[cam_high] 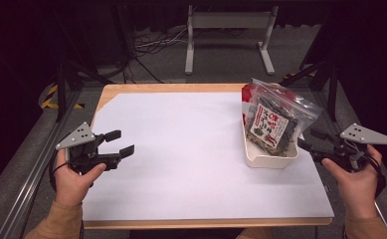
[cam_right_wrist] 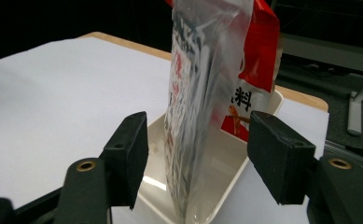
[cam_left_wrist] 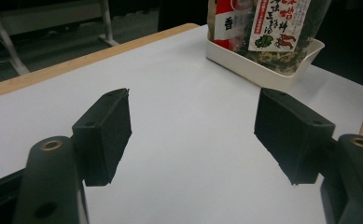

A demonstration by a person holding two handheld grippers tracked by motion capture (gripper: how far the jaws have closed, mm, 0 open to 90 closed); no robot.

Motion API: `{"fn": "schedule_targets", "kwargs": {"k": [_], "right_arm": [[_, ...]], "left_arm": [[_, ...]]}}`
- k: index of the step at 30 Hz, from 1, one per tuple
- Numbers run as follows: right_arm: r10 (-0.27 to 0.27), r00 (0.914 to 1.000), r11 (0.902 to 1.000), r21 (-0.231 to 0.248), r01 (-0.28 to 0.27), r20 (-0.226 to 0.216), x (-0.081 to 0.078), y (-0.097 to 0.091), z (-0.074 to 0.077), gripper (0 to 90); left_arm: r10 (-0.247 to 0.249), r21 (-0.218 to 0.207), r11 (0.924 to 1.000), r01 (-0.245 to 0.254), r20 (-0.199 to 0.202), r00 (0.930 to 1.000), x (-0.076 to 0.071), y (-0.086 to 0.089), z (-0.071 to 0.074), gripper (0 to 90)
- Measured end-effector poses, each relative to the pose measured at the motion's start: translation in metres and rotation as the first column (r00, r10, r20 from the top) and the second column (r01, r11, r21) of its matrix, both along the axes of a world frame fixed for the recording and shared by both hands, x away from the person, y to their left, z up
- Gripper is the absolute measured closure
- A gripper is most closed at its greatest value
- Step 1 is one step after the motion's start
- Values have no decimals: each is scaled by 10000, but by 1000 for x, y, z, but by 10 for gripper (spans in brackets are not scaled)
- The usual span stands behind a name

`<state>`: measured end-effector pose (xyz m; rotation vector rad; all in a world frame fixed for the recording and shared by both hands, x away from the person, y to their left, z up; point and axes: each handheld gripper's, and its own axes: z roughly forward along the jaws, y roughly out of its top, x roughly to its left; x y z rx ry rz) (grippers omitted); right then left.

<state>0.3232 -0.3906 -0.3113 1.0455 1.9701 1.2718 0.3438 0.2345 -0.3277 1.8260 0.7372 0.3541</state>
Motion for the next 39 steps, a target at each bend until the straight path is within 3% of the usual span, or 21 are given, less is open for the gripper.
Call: {"fn": "schedule_targets", "kwargs": {"k": [11, 21, 22, 26, 27, 30, 39], "right_arm": [[597, 9982, 9970, -498, -592, 84, -21, 16, -1, 376], [1892, 9819, 9809, -478, -1885, 105, -19, 46, -10, 364], [2262, 9740, 9733, -419, -2255, 118, -17, 54, -13, 363], [2818, 9595, 9589, -348, -2816, 5, -13, 68, -23, 360], [2818, 9595, 9589, -348, -2816, 5, -13, 68, -23, 360], [3184, 9478, 9475, -255, -3187, -166, -10, 79, -35, 360], [3758, 9251, 9266, 60, -3760, -543, -5, 92, -65, 360]], "left_arm": [[-164, 84, 9998, 164, -114, 9998, -6, -1, -8, 266], [-252, -12, 9997, 252, -295, 9992, -9, 4, -21, 255], [-274, 27, 9996, 275, -327, 9991, -9, 5, -24, 254], [-295, 31, 9996, 297, -477, 9984, -9, 5, -30, 252], [-295, 31, 9996, 297, -477, 9984, -9, 5, -30, 252], [-340, -75, 9994, 336, -547, 9979, -11, 4, -33, 252], [-483, -73, 9988, 480, -506, 9976, -10, 1, -37, 252]]}}
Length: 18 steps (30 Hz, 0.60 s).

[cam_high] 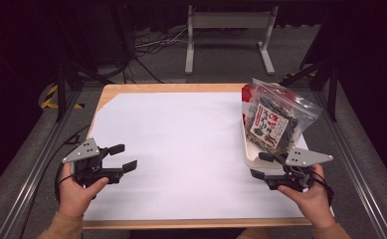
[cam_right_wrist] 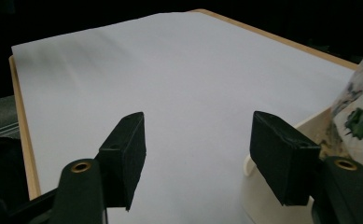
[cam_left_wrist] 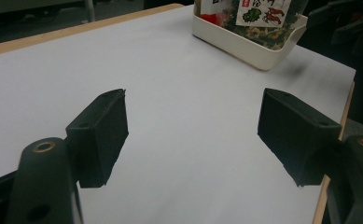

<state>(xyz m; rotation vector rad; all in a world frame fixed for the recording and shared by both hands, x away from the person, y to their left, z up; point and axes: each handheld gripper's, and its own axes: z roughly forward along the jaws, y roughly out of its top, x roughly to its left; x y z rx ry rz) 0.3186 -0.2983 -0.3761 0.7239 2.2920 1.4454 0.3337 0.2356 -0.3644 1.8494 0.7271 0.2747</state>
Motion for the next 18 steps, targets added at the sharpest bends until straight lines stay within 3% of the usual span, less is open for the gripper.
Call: {"fn": "schedule_targets", "kwargs": {"k": [9, 18], "right_arm": [[134, 9993, 9999, -68, -137, -356, 3, 8, -22, 358], [56, 9992, 10000, -56, -58, -387, 3, 8, -26, 349]], "left_arm": [[-65, 39, 10000, 65, 19, 10000, 1, 0, -2, 252], [-34, 51, 10000, 34, 27, 10000, 1, 2, -2, 252]]}}
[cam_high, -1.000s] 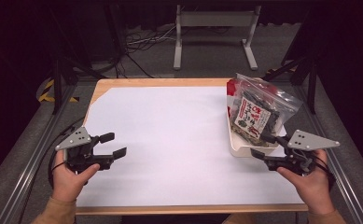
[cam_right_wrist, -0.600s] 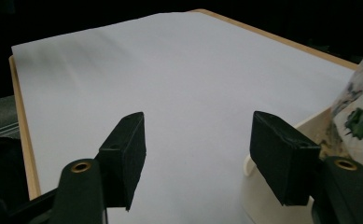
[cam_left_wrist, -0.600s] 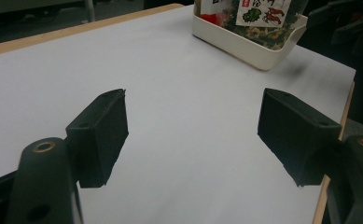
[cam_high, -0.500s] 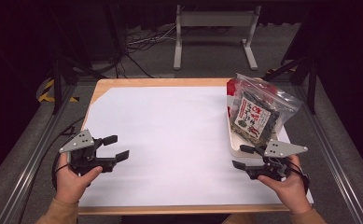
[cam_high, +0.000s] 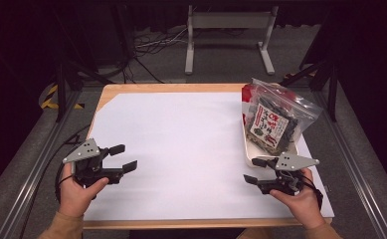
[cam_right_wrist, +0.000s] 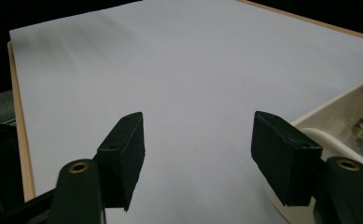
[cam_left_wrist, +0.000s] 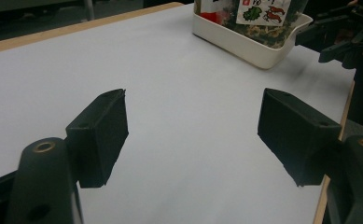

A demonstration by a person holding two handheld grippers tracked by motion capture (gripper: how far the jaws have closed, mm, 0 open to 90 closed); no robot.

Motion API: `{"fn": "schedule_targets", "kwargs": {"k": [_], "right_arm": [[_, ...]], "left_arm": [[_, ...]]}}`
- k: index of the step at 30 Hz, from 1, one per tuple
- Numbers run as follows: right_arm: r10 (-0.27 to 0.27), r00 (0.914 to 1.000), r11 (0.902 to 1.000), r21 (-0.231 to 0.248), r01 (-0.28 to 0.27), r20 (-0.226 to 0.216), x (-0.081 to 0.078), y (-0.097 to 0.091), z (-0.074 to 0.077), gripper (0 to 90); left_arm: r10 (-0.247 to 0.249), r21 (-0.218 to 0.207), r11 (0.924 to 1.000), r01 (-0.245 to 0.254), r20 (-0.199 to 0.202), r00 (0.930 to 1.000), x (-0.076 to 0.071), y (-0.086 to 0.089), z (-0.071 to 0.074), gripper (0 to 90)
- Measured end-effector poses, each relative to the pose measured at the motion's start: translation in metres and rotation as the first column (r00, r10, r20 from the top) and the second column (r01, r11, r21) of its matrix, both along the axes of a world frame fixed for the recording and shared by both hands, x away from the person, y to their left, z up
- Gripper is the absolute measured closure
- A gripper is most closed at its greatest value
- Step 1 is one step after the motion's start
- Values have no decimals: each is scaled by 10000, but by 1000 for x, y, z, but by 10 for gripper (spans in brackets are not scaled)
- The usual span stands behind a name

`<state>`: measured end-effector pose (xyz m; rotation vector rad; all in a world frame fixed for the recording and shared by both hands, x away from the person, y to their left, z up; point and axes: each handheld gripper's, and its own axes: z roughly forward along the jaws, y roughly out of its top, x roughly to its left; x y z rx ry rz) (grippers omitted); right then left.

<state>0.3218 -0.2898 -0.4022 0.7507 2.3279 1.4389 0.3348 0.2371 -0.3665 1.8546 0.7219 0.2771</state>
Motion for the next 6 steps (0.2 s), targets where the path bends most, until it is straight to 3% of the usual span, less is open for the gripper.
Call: {"fn": "schedule_targets", "kwargs": {"k": [6], "right_arm": [[-111, 9999, 9999, 93, 110, 57, 0, -2, 0, 345]], "left_arm": [[119, -92, 9999, -120, -95, 9999, 0, 0, 0, 234]]}}
